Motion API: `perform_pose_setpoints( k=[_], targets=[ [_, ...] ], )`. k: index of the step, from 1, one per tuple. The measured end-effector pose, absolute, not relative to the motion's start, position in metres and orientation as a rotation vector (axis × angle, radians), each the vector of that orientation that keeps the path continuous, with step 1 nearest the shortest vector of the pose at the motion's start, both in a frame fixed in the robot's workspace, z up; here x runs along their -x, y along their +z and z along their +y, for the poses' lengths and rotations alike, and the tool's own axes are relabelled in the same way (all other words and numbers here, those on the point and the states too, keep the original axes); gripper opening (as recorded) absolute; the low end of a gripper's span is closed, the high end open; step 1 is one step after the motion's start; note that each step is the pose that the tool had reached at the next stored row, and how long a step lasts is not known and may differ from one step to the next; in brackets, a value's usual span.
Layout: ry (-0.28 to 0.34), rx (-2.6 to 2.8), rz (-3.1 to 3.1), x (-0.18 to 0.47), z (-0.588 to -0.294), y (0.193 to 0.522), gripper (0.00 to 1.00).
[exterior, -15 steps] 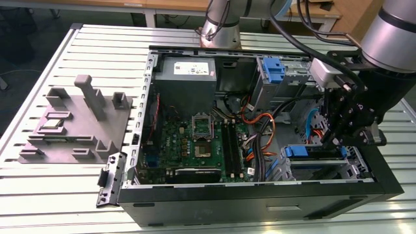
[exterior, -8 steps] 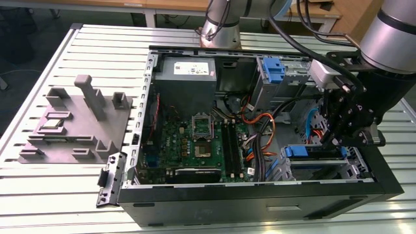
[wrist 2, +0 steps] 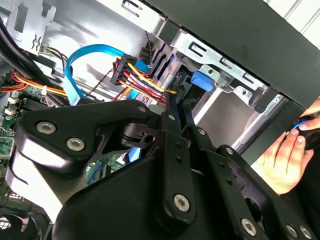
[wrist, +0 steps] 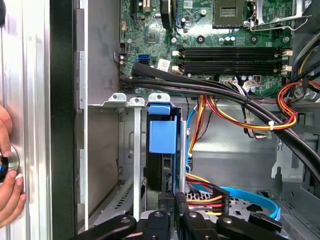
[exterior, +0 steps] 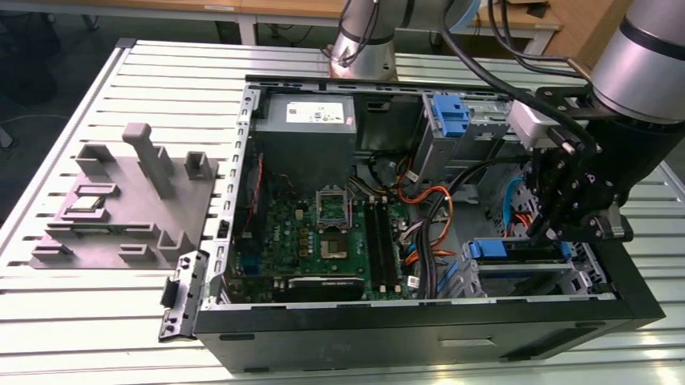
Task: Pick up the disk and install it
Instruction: 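Insert the first disk wire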
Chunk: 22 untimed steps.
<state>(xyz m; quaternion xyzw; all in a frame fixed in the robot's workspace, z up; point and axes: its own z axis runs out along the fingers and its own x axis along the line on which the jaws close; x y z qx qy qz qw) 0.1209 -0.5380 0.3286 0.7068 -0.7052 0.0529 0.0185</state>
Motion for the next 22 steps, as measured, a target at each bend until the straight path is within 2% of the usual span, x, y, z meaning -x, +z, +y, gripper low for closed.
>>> perform_pose_setpoints(
  k=[15, 18, 19, 22],
  targets=[
    [0.157, -2.198, -2.194, -0.1209, -0.5385, 0.3258, 0.17],
    [0.156, -2.199, -2.194, -0.1208, -0.5385, 0.3269, 0.18],
    [0.157, -2.198, -2.194, -0.1208, -0.5385, 0.3287, 0.24],
    [0.157, -2.198, -2.194, -0.1208, -0.5385, 0.3340, 0.24]
  ],
)
